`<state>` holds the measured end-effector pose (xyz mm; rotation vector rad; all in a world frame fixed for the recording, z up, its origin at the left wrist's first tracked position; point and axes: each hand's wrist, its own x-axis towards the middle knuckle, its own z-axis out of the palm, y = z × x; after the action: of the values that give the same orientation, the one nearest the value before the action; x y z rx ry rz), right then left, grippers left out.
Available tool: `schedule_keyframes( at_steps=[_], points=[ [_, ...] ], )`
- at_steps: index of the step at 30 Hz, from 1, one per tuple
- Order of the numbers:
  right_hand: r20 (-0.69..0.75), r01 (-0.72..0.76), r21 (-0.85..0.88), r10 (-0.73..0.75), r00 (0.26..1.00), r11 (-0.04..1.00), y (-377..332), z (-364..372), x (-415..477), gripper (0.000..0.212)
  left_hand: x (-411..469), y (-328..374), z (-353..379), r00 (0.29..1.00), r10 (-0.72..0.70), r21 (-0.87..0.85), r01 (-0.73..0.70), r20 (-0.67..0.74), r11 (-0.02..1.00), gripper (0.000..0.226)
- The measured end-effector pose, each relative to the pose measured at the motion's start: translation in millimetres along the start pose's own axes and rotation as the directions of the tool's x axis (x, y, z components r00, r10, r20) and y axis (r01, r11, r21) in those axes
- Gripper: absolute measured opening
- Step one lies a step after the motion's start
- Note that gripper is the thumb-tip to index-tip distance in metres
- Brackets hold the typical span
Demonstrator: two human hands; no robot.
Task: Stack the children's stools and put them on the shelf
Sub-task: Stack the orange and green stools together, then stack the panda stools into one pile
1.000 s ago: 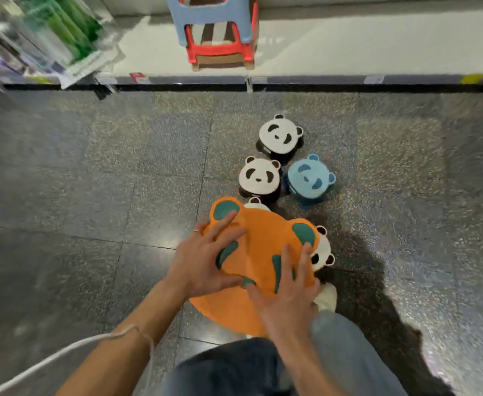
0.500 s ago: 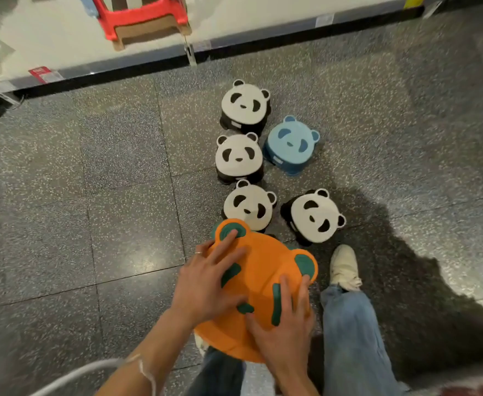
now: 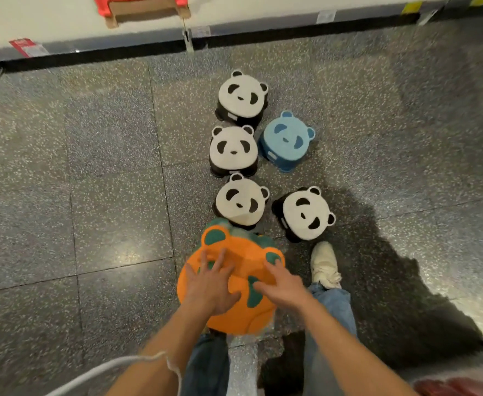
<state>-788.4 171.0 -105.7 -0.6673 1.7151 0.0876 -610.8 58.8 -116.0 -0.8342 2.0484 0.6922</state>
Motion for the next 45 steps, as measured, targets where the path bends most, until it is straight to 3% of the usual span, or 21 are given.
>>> schedule_keyframes(
  at_steps=[4,8,11,15,18,24,27,33,38,41,45],
  points=[
    [0.167,0.059,-0.094,-0.042,0.985,0.994,-7,-11,12,0.084,4,19,16,0.994,-0.051,-0.015,0.053,0.097,0.998,0.085],
    [0.134,0.103,-0.183,-0.079,0.988,0.978,-3,-19,19,0.081,12,30,-3,0.991,-0.112,-0.034,0.114,0.073,0.993,0.079],
    [-0.014,0.214,-0.285,-0.228,0.974,0.934,-3,-41,10,0.08,13,40,-42,0.992,-0.097,-0.033,0.095,-0.075,0.995,0.077],
    [-0.226,0.27,-0.369,-0.367,0.902,0.889,-15,-109,-8,0.077,14,69,-102,0.947,-0.125,-0.109,0.096,-0.295,0.989,0.083],
    [-0.233,0.299,-0.421,-0.42,0.877,0.856,-29,-162,-26,0.077,7,98,-143,0.907,-0.162,-0.135,0.118,-0.389,0.984,0.086],
    [-0.153,0.372,-0.677,-0.616,0.773,0.635,-49,-243,-53,0.08,-15,145,-188,0.8,-0.378,-0.277,0.274,-0.466,0.921,0.092],
    [-0.102,0.39,-0.722,-0.645,0.757,0.572,-51,-261,-60,0.081,-20,161,-189,0.771,-0.399,-0.316,0.268,-0.496,0.91,0.093],
    [0.063,0.475,-0.693,-0.61,0.79,0.543,-32,-282,-37,0.082,2,182,-169,0.823,-0.319,-0.299,0.191,-0.471,0.935,0.1],
    [0.063,0.454,-0.707,-0.591,0.804,0.543,7,-275,28,0.082,67,182,-131,0.833,-0.299,-0.243,0.205,-0.465,0.948,0.1],
    [0.111,0.45,-0.702,-0.539,0.835,0.552,37,-269,80,0.081,116,185,-106,0.872,-0.307,-0.228,0.233,-0.38,0.945,0.114],
    [0.311,0.512,-0.772,-0.479,0.821,0.376,72,-278,155,0.073,190,200,-58,0.919,-0.218,-0.04,0.217,-0.329,0.975,0.133]
  ],
)
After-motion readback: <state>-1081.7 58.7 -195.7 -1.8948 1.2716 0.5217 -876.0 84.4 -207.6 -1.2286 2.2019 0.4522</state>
